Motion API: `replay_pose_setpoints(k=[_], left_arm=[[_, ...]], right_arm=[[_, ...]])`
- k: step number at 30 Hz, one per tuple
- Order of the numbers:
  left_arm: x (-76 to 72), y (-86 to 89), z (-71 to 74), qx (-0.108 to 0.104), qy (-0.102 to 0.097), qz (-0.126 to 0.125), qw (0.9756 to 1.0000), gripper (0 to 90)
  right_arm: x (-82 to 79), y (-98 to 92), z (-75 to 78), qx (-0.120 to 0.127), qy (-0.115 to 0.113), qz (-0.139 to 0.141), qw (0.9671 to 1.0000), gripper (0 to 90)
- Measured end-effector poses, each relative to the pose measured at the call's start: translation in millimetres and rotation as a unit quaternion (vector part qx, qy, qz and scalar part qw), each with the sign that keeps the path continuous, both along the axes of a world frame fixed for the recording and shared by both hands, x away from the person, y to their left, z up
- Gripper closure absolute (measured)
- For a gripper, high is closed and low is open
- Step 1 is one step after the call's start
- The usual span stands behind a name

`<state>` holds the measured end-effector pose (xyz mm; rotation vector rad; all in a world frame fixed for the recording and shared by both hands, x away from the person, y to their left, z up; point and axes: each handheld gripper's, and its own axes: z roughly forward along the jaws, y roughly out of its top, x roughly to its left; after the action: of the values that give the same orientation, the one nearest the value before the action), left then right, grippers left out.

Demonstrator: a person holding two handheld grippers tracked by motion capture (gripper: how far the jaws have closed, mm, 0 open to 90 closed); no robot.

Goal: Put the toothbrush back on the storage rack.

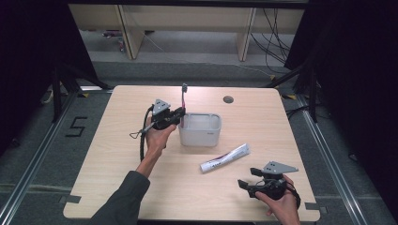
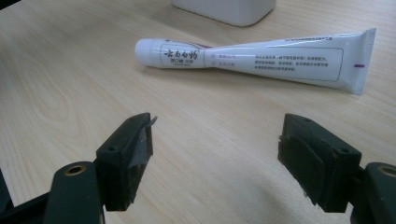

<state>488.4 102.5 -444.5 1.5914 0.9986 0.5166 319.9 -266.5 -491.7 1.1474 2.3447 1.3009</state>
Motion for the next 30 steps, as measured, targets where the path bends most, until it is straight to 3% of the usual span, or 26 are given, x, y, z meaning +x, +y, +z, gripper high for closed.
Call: replay_pose_setpoints(k=[8, 10, 16, 21, 22, 30], left_arm=[[-4.3, 1.1, 1.0, 0.027, -0.009, 0.000, 0.9996, 75.7], [-6.7, 2.0, 2.4, 0.029, -0.010, -0.003, 0.9995, 74.4], [-13.0, 8.8, 8.5, 0.031, -0.016, -0.006, 0.9994, 69.8], [-20.1, 16.3, 13.5, 0.032, -0.008, -0.010, 0.9994, 64.8], [-22.2, 17.3, 14.5, 0.032, -0.006, -0.012, 0.9994, 63.3], [-47.3, 28.1, 21.4, 0.054, 0.024, -0.023, 0.9980, 41.7]], right_arm=[[0.0, -0.1, 0.1, 0.001, 0.001, 0.000, 1.0000, 26.7], [0.0, 0.6, -0.5, 0.008, 0.007, 0.002, 0.9999, 26.8], [-0.2, -0.5, 0.6, -0.002, 0.000, -0.003, 1.0000, 26.7], [-1.1, -0.3, 1.2, 0.002, 0.006, -0.006, 1.0000, 26.8], [0.0, -1.3, 1.1, -0.003, -0.006, -0.005, 1.0000, 26.8], [-0.4, -1.2, 1.4, 0.003, 0.004, -0.006, 1.0000, 26.7]])
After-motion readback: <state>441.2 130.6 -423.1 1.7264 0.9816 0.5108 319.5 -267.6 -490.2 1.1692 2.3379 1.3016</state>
